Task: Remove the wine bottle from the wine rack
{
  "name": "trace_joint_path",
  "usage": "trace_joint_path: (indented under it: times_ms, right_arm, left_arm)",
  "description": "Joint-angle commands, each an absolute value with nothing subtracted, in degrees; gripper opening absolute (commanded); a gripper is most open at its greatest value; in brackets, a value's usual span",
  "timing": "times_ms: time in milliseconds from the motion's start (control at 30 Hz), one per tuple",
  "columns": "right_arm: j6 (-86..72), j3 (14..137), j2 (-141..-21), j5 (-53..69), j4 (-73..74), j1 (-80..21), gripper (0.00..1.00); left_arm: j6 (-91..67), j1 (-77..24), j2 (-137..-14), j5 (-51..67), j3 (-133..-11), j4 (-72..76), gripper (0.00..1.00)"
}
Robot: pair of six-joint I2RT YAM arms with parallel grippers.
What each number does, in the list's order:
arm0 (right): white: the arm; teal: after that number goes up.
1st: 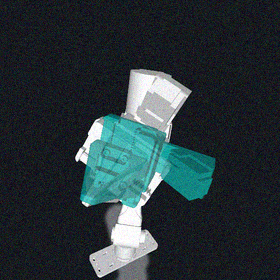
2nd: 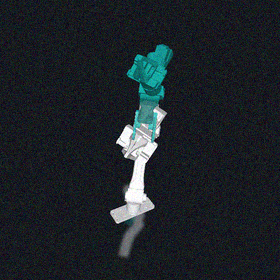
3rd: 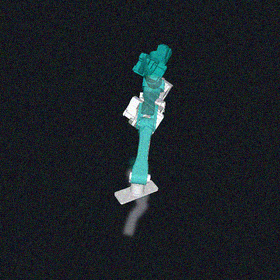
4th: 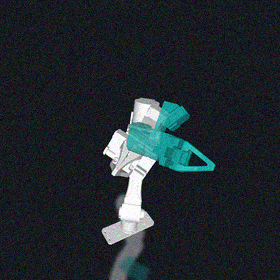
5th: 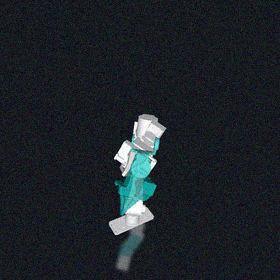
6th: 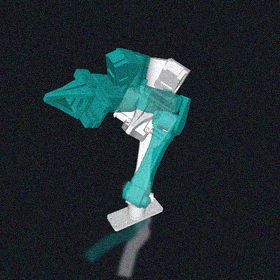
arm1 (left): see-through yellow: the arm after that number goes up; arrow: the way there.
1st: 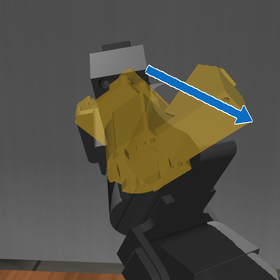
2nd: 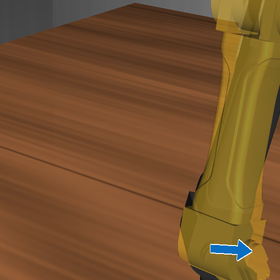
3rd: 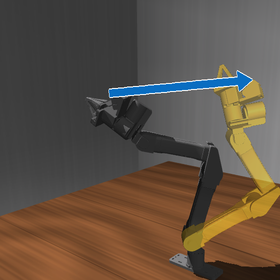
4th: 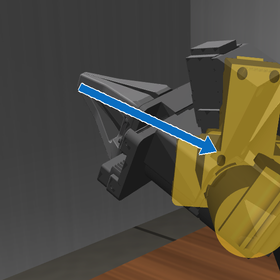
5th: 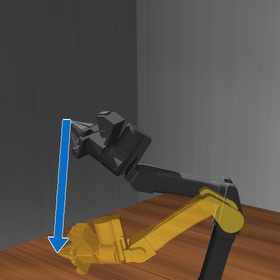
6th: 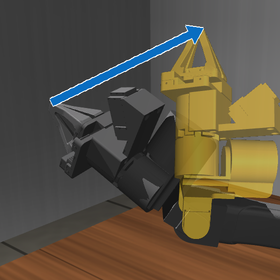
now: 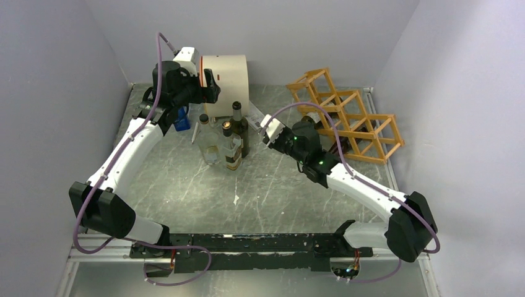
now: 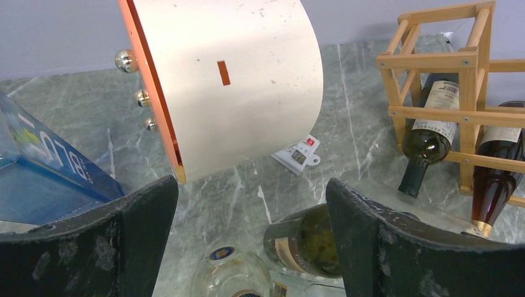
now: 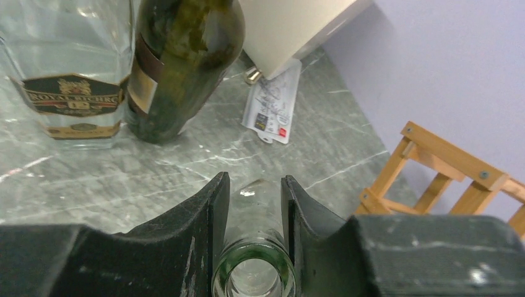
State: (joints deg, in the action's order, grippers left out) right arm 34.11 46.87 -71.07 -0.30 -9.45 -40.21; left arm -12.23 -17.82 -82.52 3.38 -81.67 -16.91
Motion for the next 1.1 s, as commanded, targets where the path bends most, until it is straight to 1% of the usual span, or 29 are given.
trace_joint_path:
  times_ms: [0,133,300,467,633,867,1067]
  right_arm:
    - [27.1,52.0,-68.9,0.8,-6.2,-40.3,0.00]
    - [22.5,55.6,-69.3,1.1,-2.0,-40.3,0.00]
    - [17.2,60.9,-69.3,5.3,3.6,-40.3,0.00]
    - [11.7,60.5,-68.0,8.2,3.7,-40.5,0.00]
    - [7.8,60.3,-69.6,5.6,1.9,-42.5,0.00]
    - [5.1,63.7,-74.9,-2.8,1.7,-48.4,0.00]
    - [2.3,65.7,-77.9,-5.2,1.6,-50.9,0.00]
  left_arm:
    - [-12.7,-17.6,-83.0,4.9,-82.6,-15.6,0.92]
    - [-12.7,-17.6,-83.4,5.2,-82.7,-15.7,0.92]
    - [-12.7,-17.6,-83.7,5.0,-82.8,-15.9,0.92]
    - [-12.6,-17.6,-83.5,4.7,-82.8,-16.0,0.92]
    - [-12.5,-17.6,-83.5,4.6,-82.8,-15.9,0.92]
    - [-12.3,-17.5,-84.1,3.9,-82.7,-16.0,0.92]
    - [-12.4,-17.5,-84.2,4.2,-82.7,-16.0,0.92]
